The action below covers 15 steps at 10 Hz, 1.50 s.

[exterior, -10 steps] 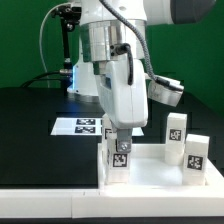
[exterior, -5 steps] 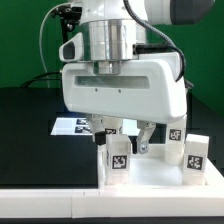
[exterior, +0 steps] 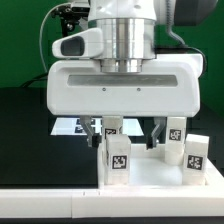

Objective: Assemble square table

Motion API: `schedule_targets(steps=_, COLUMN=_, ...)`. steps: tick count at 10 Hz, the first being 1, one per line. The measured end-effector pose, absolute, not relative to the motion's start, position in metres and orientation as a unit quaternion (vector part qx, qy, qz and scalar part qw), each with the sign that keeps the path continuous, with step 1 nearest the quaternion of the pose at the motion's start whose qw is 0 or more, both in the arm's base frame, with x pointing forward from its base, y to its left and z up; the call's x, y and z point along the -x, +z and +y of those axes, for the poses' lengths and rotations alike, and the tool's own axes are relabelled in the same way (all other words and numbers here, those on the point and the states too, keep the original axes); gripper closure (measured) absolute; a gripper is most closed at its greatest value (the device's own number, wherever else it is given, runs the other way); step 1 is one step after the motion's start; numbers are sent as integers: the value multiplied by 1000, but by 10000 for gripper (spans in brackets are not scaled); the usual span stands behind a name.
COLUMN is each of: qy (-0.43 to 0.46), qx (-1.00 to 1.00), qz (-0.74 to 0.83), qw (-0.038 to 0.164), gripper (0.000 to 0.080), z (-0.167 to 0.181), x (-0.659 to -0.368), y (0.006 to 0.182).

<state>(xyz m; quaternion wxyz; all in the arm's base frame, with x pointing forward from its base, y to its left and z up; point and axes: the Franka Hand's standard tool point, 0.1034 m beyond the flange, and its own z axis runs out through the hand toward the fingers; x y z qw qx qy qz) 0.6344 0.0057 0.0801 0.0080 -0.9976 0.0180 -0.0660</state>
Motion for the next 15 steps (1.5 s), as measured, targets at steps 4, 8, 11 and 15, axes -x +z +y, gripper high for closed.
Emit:
schedule_targets(steps=4, qy=-66, qx=997, qz=25, qw=7, gripper=388, z=4, x=-634, y=79)
schedule_targets(steps=8, qy=-81, qx=963, qz=257, qw=15, gripper=515, z=3, x=-633, y=79)
schedule_targets(steps=11, qy=-84, qx=892, qz=442, qw=24, gripper=515, z=1, x=-633, y=78)
schedule_targets(steps=15, qy=-61, qx=794, qz=604, qw=35, gripper=515, z=-1, x=-631, y=82)
